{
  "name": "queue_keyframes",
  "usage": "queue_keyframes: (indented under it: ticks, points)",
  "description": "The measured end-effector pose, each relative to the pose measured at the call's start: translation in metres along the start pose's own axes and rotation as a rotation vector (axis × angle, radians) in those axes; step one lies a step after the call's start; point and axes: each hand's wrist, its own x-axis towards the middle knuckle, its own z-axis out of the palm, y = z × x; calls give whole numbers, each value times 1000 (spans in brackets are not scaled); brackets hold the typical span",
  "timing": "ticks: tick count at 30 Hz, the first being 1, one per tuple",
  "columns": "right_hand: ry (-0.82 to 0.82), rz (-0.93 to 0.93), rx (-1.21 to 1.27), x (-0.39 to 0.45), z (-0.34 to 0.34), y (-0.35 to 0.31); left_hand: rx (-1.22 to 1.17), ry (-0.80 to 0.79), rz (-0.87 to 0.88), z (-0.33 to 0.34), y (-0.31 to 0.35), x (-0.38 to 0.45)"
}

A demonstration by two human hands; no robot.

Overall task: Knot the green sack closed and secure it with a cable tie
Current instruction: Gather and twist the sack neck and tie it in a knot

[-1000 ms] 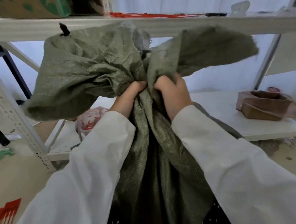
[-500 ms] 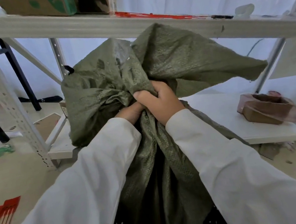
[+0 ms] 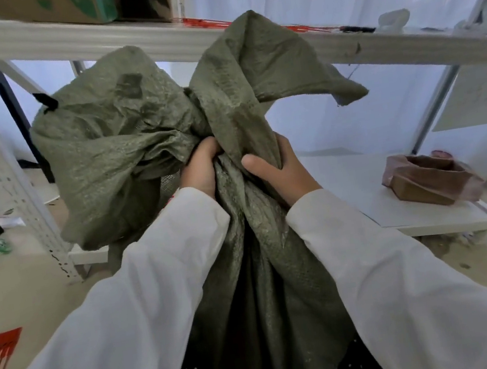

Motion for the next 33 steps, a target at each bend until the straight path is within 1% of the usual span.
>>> queue_keyframes:
  ticks: [3, 4, 6, 7, 9, 10, 11, 12, 14, 15, 17, 19, 20, 22, 23, 25, 26, 28, 30, 31, 33]
  points:
    - [-123, 46, -38, -2, -1, 3, -59, -27, 63, 16, 5, -23]
    - [-161, 64, -27, -4, -1, 2, -35, -19, 87, 19, 5, -28]
    - [-228, 93, -3, -6, -2, 2, 14, 45, 170, 23, 8, -40]
    - [-262, 116, 16, -8, -4, 1, 28, 35, 208, 23, 9, -44]
    - [-303, 126, 61, -14, -6, -5, 46, -39, 178, 30, 12, -55]
    - [-296, 103, 73, -17, -8, -8, 47, -82, 148, 33, 15, -59]
    - [-271, 70, 79, -19, -8, -12, 73, -102, 155, 34, 16, -59]
    - [-246, 36, 82, -21, -7, -17, 89, -133, 187, 37, 19, -61]
    - [-166, 7, 77, -25, -7, -27, 162, -162, 308, 41, 22, -61]
    - [-110, -4, 117, -25, -6, -31, 177, -203, 348, 43, 24, -62]
    - [-22, -31, 290, -22, -4, -36, 221, -234, 375, 49, 29, -63]
    - [-17, -54, 425, -17, 2, -37, 217, -218, 348, 53, 34, -60]
    - [-33, -27, 425, -15, 5, -36, 201, -182, 351, 52, 37, -59]
    - [-109, 99, 427, -11, 6, -28, 226, -79, 382, 49, 38, -53]
    - [-172, 176, 456, -9, 7, -23, 289, -43, 373, 45, 36, -48]
    - [-299, 283, 408, -11, 8, -15, 477, -47, 336, 35, 33, -41]
    - [-331, 291, 336, -13, 8, -12, 547, -63, 329, 32, 31, -39]
    - [-359, 257, 222, -16, 9, -7, 555, -95, 287, 27, 28, -36]
    - [-398, 208, 174, -17, 11, -6, 518, -128, 272, 29, 26, -38]
    - [-398, 177, 155, -16, 11, -5, 530, -172, 276, 30, 24, -39]
    - [-364, 89, 102, -14, 9, -3, 541, -205, 328, 32, 21, -41]
